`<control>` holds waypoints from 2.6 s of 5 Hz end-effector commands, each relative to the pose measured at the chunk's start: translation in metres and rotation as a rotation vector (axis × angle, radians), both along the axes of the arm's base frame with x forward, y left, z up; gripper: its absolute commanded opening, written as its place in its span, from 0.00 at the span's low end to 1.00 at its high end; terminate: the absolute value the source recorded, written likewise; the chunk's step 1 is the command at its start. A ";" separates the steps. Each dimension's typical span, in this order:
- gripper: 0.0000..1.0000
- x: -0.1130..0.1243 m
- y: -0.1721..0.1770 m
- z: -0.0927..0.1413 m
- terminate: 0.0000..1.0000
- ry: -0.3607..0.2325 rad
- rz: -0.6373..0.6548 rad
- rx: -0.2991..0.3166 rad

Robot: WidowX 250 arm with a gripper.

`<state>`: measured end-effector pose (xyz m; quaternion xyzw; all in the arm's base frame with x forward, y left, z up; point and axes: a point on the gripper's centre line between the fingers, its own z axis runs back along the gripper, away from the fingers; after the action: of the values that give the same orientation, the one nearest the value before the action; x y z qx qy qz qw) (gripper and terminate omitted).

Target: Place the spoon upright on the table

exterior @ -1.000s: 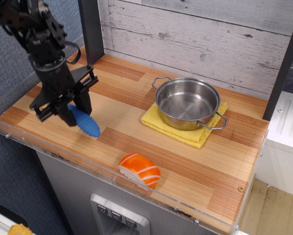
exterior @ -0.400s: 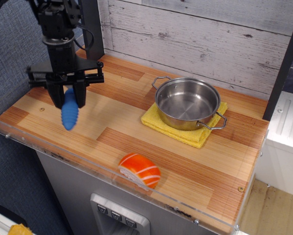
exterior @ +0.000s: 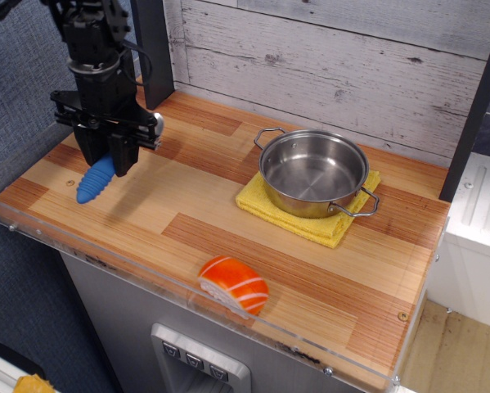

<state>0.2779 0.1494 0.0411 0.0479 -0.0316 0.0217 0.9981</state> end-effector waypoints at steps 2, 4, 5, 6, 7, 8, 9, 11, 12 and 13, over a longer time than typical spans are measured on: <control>0.00 0.011 0.033 -0.007 0.00 -0.095 -0.197 0.067; 0.00 0.008 0.041 -0.017 0.00 -0.099 -0.168 0.054; 0.00 0.007 0.043 -0.018 0.00 -0.106 -0.162 0.039; 1.00 0.006 0.044 -0.012 0.00 -0.110 -0.148 0.044; 1.00 0.004 0.045 -0.004 0.00 -0.106 -0.142 0.059; 1.00 0.004 0.046 0.013 0.00 -0.088 -0.129 0.104; 1.00 0.003 0.041 0.035 0.00 -0.098 -0.127 0.128; 1.00 -0.023 0.012 0.059 0.00 -0.050 -0.098 0.099; 1.00 -0.037 -0.006 0.066 0.00 -0.055 -0.109 0.082; 1.00 -0.025 -0.032 0.076 0.00 -0.087 -0.173 0.086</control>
<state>0.2544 0.1089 0.1049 0.0753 -0.0605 -0.0687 0.9929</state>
